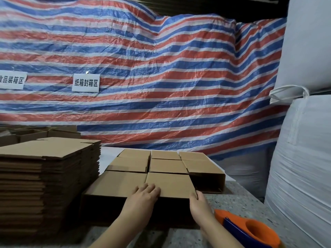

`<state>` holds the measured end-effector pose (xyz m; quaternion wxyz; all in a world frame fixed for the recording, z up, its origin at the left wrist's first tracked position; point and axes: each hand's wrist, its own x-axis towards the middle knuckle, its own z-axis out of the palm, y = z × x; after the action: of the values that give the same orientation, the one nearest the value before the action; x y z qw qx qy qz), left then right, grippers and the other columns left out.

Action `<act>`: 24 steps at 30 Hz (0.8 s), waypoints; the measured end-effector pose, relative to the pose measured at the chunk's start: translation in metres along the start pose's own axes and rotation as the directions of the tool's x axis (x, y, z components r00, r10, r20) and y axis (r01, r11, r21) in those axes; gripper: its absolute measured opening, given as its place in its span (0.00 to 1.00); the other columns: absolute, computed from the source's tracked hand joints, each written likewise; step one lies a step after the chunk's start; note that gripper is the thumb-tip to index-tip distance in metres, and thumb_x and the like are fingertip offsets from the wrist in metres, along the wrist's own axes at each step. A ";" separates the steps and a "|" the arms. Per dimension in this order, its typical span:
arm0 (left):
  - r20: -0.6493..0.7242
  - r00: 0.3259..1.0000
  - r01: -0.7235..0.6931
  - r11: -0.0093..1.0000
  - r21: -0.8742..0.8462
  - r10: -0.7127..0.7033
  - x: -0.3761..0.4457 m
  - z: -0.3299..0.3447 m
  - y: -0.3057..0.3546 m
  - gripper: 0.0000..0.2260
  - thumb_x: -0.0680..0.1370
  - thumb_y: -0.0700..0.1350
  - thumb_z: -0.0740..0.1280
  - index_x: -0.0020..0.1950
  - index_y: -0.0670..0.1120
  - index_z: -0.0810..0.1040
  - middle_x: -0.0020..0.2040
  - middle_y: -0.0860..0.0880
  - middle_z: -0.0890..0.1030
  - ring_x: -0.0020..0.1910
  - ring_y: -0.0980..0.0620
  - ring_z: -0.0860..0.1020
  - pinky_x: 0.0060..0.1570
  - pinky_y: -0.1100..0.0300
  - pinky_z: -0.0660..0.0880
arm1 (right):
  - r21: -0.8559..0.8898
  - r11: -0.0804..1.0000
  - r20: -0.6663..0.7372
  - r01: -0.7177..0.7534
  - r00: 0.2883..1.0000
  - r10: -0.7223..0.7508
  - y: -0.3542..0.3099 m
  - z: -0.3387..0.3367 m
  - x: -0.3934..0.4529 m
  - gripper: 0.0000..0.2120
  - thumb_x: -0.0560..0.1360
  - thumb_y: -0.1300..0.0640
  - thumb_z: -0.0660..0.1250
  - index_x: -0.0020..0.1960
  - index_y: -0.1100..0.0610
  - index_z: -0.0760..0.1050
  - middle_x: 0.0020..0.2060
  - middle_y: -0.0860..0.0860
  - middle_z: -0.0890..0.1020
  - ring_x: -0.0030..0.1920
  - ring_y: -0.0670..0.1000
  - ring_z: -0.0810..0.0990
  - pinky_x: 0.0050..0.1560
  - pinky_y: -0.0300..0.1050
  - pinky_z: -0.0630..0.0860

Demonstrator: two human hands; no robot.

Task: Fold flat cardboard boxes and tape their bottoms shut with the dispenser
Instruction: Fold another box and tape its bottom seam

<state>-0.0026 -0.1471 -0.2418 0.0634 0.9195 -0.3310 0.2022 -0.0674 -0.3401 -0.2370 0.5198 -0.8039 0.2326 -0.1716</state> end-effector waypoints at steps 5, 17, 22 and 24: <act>-0.099 0.995 0.027 0.999 -0.046 -0.031 -0.014 -0.016 0.007 0.19 0.84 0.57 0.49 0.72 0.53 0.65 0.75 0.52 0.66 0.77 0.52 0.58 0.75 0.55 0.49 | -0.111 0.980 -0.084 0.164 0.981 -0.174 0.003 -0.005 -0.010 0.27 0.84 0.44 0.56 0.79 0.55 0.60 0.75 0.53 0.69 0.73 0.54 0.69 0.70 0.51 0.68; -0.398 0.873 0.382 0.902 0.202 -0.280 -0.026 -0.180 -0.113 0.21 0.81 0.58 0.59 0.68 0.47 0.72 0.70 0.46 0.72 0.71 0.46 0.67 0.74 0.48 0.59 | -0.139 0.908 -0.188 0.394 0.890 -0.415 -0.041 -0.024 -0.039 0.06 0.83 0.51 0.59 0.54 0.52 0.74 0.55 0.50 0.77 0.52 0.49 0.74 0.50 0.44 0.67; -0.033 0.842 0.532 0.819 0.215 -0.539 -0.049 -0.189 -0.161 0.34 0.79 0.68 0.53 0.78 0.48 0.60 0.77 0.44 0.64 0.75 0.44 0.62 0.74 0.45 0.58 | -0.152 0.912 -0.135 0.381 0.906 -0.401 -0.054 -0.019 -0.047 0.10 0.84 0.51 0.58 0.51 0.52 0.76 0.52 0.51 0.78 0.51 0.50 0.76 0.49 0.46 0.70; 0.116 0.841 0.502 0.842 0.195 -0.529 -0.058 -0.184 -0.164 0.31 0.79 0.68 0.53 0.74 0.48 0.66 0.71 0.45 0.72 0.69 0.46 0.71 0.69 0.48 0.68 | -0.158 0.913 -0.120 0.377 0.910 -0.397 -0.056 -0.018 -0.049 0.09 0.84 0.51 0.58 0.51 0.51 0.75 0.51 0.50 0.78 0.52 0.50 0.76 0.50 0.45 0.69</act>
<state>0.0001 0.0600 -0.0955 0.0152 0.9902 -0.0579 0.1262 -0.1064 -0.3072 -0.1806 0.4023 -0.8514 0.1177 -0.3154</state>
